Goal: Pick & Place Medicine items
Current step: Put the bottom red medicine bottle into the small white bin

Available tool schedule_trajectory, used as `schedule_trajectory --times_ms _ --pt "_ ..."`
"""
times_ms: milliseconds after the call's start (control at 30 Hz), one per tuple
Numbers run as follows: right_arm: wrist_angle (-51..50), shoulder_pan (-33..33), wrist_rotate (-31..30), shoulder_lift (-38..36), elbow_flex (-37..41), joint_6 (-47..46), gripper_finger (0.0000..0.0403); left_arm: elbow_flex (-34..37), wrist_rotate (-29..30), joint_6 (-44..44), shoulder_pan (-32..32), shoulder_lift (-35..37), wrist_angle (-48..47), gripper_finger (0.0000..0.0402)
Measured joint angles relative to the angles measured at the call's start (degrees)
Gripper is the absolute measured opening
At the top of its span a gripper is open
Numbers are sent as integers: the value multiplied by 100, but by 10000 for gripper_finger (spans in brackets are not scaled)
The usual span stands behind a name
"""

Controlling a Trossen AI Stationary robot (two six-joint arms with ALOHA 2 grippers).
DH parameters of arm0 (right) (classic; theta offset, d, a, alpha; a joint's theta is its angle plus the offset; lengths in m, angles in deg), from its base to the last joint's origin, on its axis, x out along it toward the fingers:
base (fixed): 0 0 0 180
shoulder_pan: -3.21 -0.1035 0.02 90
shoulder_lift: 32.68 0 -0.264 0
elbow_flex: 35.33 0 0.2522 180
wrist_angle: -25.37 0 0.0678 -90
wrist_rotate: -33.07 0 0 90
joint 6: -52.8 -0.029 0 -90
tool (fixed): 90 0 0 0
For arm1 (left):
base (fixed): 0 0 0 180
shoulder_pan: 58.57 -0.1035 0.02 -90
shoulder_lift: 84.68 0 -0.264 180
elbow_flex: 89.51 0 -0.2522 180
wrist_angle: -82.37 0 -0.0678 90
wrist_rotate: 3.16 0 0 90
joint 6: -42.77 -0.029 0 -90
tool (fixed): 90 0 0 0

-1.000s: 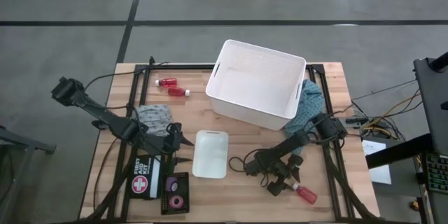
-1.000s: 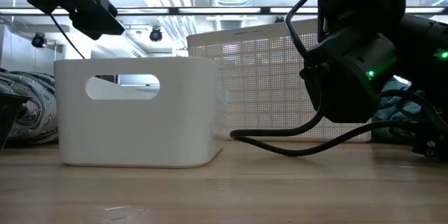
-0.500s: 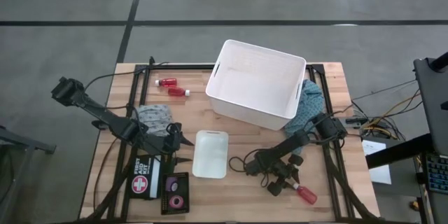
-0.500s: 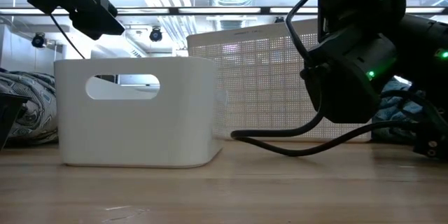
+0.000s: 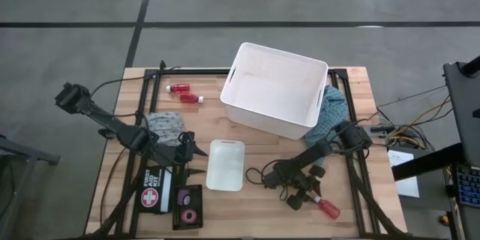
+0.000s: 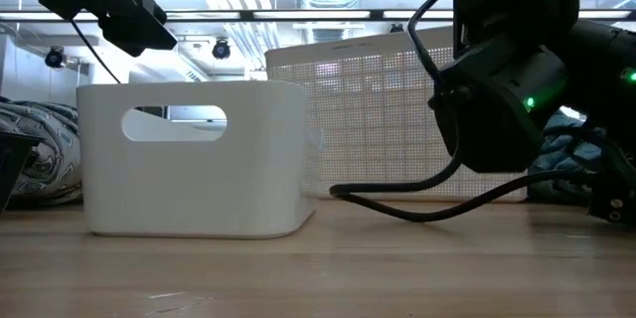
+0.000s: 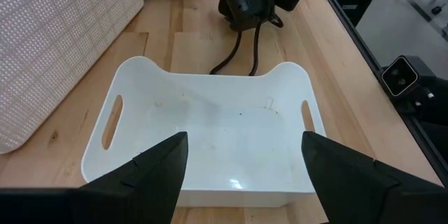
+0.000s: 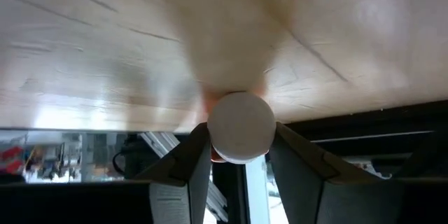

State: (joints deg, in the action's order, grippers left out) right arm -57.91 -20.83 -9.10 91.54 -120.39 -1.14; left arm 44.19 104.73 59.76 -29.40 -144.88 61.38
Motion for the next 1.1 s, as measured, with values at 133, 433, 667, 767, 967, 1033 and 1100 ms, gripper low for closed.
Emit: schedule_trajectory --times_ms 133,433,667,767,967,1033,1100 --pt "17 -1 -365 -259 1 -219 120 0 1 0 0 0 0 287" --pt "-30 -1 -1305 -1203 -153 -1106 129 0 2 0 0 0 -26 287" --pt "-4 -86 -2520 -2152 -366 -1875 129 -2 2 0 0 0 -37 287" --pt "24 -174 -3376 -2545 -491 -2130 129 -2 2 0 0 2 -39 287" --pt "338 -490 -5138 -3088 -731 -2519 129 0 2 0 0 2 -40 287" --pt "488 -612 -5619 -3162 -765 -2507 129 -2 2 0 0 0 -39 287" --pt "680 -739 -6075 -3203 -786 -2431 129 -1 2 -1 0 0 -44 287"
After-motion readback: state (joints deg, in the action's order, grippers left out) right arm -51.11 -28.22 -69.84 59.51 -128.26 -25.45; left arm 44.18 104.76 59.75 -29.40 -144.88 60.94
